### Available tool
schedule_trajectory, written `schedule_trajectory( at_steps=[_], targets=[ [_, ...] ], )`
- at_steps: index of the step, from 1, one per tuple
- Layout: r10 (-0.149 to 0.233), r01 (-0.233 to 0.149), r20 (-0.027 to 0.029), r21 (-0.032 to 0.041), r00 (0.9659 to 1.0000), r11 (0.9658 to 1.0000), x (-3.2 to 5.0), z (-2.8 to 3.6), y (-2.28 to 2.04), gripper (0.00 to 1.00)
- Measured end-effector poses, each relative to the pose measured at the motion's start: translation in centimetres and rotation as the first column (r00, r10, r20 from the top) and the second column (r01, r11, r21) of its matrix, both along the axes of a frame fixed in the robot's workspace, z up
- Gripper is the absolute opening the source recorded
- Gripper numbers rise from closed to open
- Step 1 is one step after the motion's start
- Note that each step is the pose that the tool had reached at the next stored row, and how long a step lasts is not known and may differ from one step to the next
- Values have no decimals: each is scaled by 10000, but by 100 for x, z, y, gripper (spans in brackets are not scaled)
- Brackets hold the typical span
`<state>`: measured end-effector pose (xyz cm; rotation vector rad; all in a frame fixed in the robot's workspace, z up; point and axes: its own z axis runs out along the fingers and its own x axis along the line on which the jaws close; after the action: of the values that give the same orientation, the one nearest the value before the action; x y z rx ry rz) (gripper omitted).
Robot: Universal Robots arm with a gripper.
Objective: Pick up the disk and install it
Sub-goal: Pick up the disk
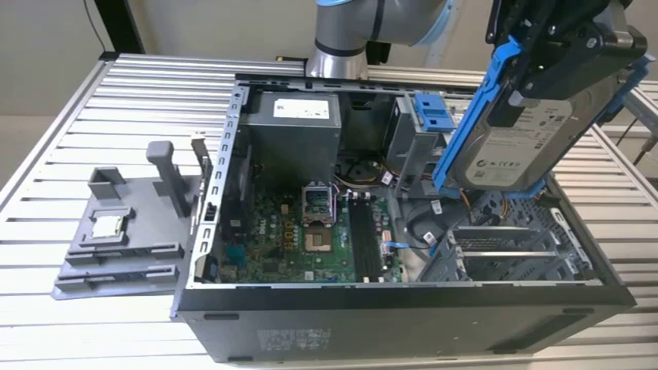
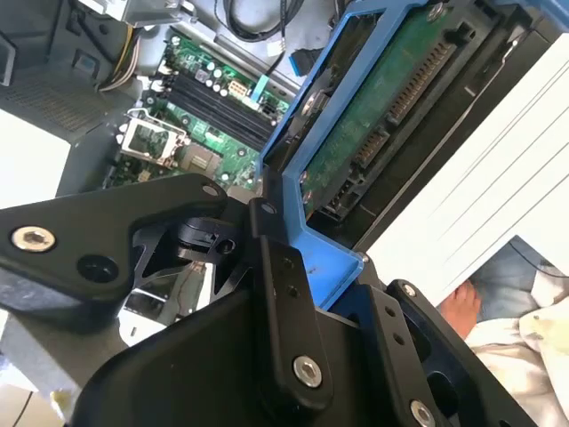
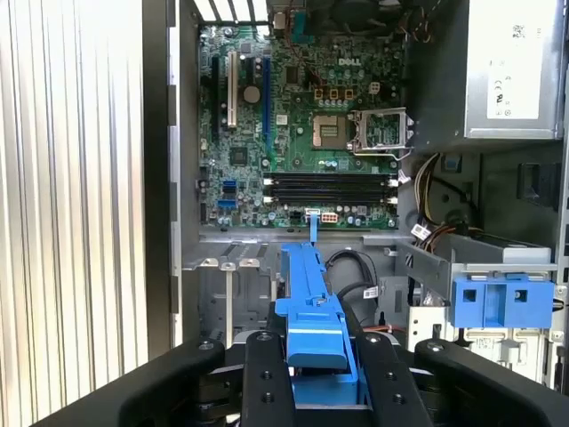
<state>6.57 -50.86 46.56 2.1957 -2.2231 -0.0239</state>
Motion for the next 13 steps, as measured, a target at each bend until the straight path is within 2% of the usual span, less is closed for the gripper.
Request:
schedule_trajectory(
  at_steps=[8,13],
  targets=[
    [0,0,6,1,10000,10000,6,-17,-10,0],
    [1,-1,78,0,10000,10000,9,-52,-38,0]
  ],
)
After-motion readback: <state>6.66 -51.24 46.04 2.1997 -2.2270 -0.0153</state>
